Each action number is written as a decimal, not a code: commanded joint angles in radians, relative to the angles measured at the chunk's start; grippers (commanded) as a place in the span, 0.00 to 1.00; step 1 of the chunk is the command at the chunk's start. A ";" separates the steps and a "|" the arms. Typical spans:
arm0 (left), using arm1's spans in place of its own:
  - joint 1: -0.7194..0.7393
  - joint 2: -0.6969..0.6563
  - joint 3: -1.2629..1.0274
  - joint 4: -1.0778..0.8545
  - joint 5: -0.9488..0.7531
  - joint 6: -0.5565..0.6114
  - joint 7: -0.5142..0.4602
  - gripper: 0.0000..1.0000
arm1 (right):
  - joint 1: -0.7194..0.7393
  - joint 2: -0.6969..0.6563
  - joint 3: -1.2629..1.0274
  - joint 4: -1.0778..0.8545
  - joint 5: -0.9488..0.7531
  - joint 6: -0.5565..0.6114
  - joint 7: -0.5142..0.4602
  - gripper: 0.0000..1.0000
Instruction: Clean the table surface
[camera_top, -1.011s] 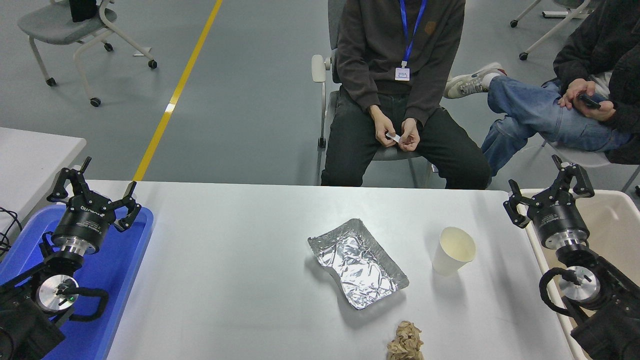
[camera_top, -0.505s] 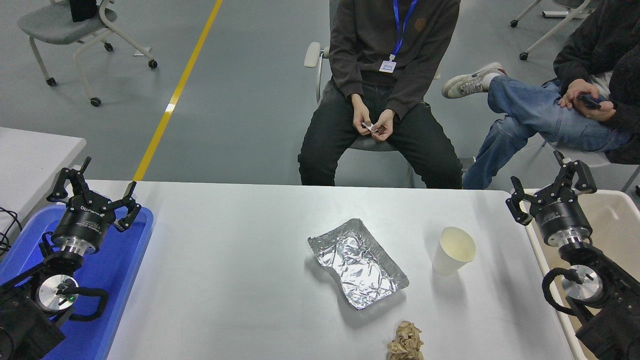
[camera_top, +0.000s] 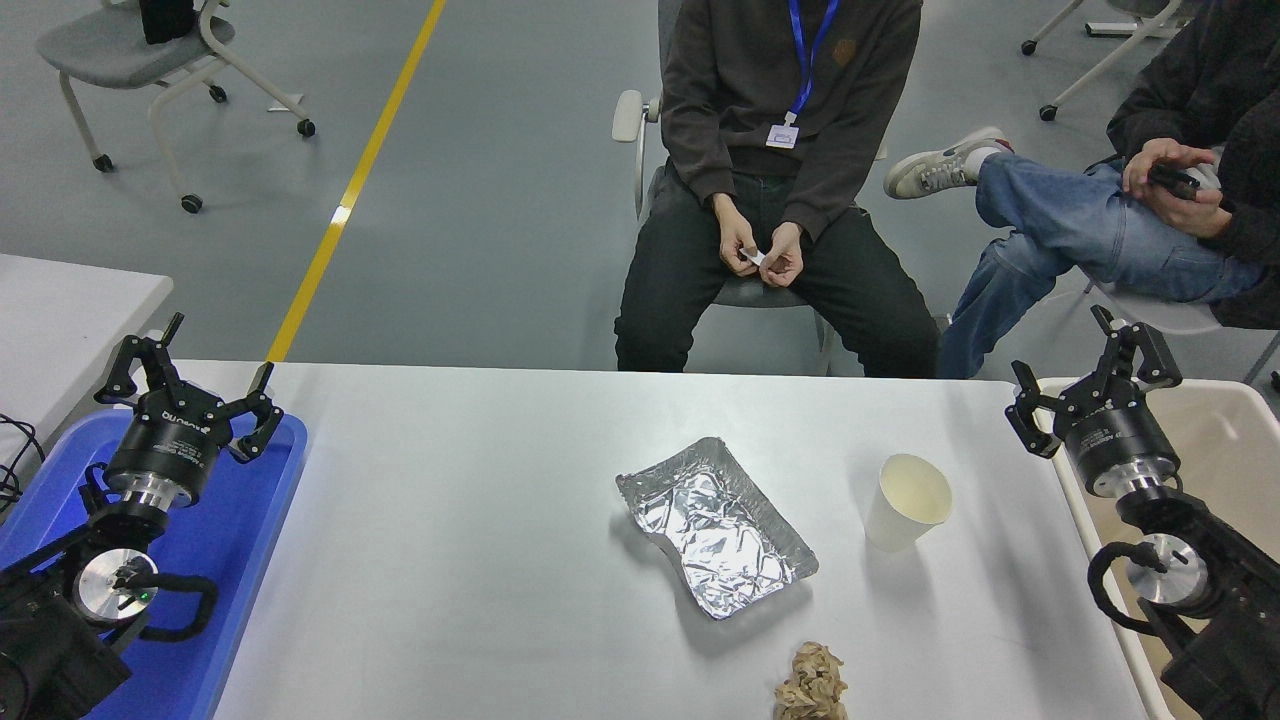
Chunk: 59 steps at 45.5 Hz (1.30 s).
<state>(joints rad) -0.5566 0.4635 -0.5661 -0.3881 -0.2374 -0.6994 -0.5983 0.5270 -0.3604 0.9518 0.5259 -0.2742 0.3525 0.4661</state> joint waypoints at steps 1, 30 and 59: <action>0.001 0.000 0.000 0.000 0.001 0.000 0.000 1.00 | 0.021 -0.044 -0.103 0.008 -0.008 -0.007 -0.012 1.00; 0.000 0.000 0.000 0.000 0.000 0.000 0.000 1.00 | 0.194 -0.301 -0.513 0.120 -0.056 0.006 -0.052 1.00; 0.000 0.000 0.000 0.000 0.001 0.000 0.000 1.00 | 0.364 -0.561 -0.771 0.486 -0.342 -0.029 -0.158 1.00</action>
<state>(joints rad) -0.5570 0.4632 -0.5661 -0.3881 -0.2372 -0.6996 -0.5983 0.8595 -0.8382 0.2257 0.8855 -0.4969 0.3416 0.3587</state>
